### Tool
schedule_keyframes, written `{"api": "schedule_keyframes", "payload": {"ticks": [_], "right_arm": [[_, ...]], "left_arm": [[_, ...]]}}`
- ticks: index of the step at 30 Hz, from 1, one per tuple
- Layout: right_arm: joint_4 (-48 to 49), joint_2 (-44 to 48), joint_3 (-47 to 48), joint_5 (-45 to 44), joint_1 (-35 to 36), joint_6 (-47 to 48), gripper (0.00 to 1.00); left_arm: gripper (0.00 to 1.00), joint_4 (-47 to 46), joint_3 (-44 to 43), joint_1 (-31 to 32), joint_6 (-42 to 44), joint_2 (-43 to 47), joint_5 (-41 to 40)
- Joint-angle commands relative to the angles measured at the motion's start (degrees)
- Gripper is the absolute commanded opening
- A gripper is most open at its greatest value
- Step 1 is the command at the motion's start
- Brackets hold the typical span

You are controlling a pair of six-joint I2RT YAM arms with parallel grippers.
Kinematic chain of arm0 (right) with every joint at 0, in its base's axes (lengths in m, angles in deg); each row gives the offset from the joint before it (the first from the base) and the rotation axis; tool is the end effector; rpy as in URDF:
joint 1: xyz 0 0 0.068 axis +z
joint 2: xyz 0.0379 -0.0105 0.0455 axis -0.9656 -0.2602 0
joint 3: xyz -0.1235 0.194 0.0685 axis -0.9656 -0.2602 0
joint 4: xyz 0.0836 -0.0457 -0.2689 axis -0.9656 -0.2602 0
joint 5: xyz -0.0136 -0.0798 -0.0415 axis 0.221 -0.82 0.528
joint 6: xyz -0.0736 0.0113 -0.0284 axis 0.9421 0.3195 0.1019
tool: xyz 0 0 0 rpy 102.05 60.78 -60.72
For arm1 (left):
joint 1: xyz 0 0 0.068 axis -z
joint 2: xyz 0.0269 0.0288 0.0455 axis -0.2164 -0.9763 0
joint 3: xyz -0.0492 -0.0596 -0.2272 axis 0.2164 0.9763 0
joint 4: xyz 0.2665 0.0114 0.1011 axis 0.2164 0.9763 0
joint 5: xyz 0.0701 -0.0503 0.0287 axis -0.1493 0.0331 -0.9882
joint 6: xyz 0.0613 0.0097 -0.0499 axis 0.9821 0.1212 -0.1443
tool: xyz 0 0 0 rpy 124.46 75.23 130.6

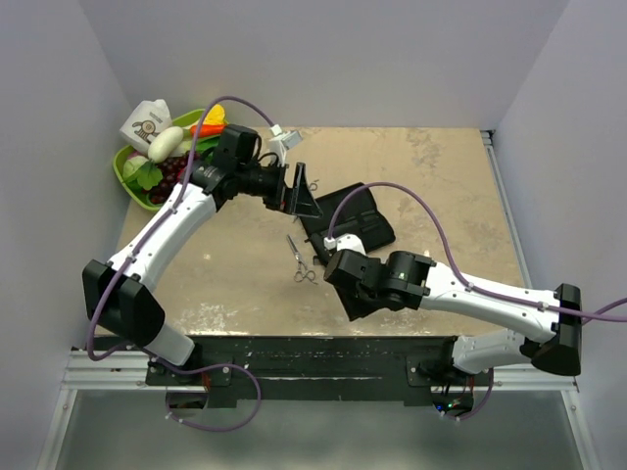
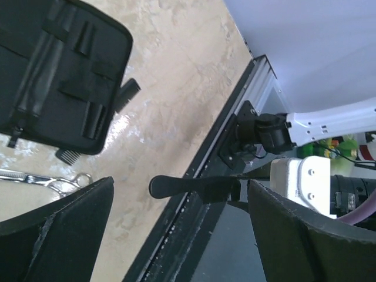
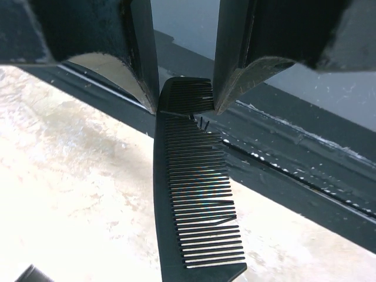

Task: Sort the hair-cutting tools
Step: Pick up the comb at the center of the board.

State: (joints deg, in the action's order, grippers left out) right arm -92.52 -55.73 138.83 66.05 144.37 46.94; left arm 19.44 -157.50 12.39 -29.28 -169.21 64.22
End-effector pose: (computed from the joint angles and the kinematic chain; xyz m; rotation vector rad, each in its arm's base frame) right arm 0.1175 0.2563 0.2374 -0.6087 2.5993 0.1993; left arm 0.3233 -0.2034 0.3112 0.5435 2.2832 -1.2906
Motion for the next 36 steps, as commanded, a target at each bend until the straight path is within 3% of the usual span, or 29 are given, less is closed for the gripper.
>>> {"api": "schedule_keyframes", "payload": {"ticks": [1,18,36], "right_arm": [[0.0,2.8,3.9,-2.2,0.2,5.3,0.31],[4.0,0.6,7.2,-4.3,0.3,14.7,0.30],[4.3,1.1,7.6,-8.1,0.3,15.9,0.30]], "left_arm": [[0.99,2.9,0.0,0.3,-0.3,0.5,7.1],[0.90,-1.1,4.8,0.3,-4.6,2.5,13.5],[0.63,-2.0,6.7,0.3,-5.4,3.8,15.1]]}}
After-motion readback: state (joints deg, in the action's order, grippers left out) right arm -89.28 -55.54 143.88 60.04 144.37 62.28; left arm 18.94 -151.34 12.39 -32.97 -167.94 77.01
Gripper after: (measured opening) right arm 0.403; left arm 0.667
